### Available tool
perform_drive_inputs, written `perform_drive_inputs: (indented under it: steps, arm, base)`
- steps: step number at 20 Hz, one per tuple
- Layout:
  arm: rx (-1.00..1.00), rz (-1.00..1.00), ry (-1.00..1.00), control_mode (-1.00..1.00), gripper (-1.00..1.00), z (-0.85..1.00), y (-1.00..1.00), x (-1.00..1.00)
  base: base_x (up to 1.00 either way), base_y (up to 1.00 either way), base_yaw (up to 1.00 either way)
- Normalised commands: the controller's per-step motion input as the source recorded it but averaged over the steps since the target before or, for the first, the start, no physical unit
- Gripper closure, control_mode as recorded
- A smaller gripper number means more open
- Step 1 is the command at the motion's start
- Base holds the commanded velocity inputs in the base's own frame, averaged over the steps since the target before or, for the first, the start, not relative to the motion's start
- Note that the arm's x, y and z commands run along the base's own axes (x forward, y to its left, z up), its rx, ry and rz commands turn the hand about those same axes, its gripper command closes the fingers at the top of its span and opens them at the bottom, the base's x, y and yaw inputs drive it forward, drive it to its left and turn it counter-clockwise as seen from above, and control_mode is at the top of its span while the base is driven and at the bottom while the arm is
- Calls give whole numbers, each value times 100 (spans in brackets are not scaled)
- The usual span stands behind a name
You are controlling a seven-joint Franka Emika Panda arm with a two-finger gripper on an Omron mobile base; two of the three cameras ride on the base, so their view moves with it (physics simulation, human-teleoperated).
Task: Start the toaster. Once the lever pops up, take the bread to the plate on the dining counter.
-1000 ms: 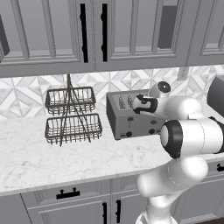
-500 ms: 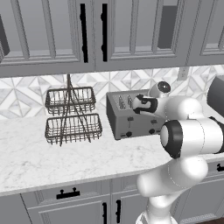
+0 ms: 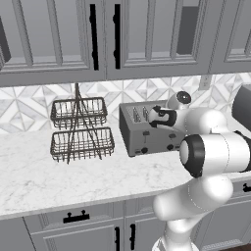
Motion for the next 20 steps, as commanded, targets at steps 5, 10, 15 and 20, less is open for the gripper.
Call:
perform_drive_inputs:
  steps: [5,10,15,20]
  arm:
    - [0,0,0,-100,-100,0,0,0]
    - [0,0,0,-100,-100,0,0,0]
    - [0,0,0,-100,-100,0,0,0]
    - [0,0,0,-100,-100,0,0,0]
  base:
    - [0,0,0]
    - [0,0,0]
    - [0,0,0]
    - [0,0,0]
